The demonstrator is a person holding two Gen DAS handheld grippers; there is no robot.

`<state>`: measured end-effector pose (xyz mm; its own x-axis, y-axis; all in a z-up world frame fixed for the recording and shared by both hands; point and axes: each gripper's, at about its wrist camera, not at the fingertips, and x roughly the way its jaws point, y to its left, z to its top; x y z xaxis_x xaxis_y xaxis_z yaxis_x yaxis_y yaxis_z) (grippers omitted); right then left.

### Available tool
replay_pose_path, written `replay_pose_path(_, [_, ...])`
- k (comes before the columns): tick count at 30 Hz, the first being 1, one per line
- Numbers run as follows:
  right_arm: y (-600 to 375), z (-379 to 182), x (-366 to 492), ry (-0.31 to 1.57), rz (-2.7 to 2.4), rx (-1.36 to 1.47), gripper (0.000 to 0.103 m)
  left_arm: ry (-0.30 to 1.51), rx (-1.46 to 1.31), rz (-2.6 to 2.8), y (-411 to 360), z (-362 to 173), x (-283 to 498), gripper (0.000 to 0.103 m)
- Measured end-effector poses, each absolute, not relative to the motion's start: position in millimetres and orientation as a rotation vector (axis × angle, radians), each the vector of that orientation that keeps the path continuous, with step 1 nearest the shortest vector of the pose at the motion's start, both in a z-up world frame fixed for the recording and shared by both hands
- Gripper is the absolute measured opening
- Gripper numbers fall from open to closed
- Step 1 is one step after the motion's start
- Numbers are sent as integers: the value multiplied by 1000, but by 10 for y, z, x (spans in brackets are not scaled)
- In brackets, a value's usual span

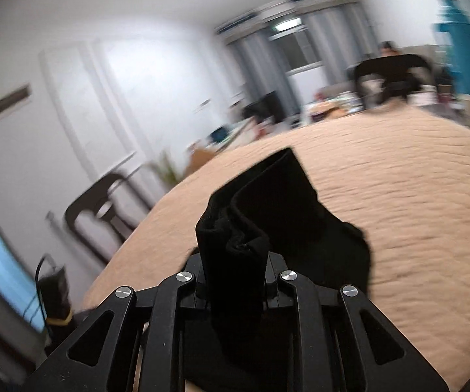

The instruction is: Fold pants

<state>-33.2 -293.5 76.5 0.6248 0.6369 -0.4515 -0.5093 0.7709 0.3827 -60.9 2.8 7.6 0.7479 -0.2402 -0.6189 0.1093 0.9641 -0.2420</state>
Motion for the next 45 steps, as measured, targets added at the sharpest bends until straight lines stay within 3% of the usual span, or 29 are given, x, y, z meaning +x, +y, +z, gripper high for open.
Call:
replay_pose_path(6, [-2395,102,-230,798,778,144,20,714,-221,-164,161,17,-622,49])
replay_pose_path(14, [-2295,473,-304,682,782,118,20,701,-240,-151,231,44,-640,49])
replay_pose_path(19, [-1955,121,-264,788,798,45,21,685,-237,-137,302,85,-664,49])
replay_pose_path(29, [-1909,136,-394,728,807,-11,21,681,-248,-115,396,77,-668,49])
replay_pose_path(35, [-1959,224,-437,739,854,6,40,672,-248,-110,426,111,-678,49])
replay_pose_path(45, [-2522,489,-559,601,811,138,42,643,-241,-125,410,237,-695,49])
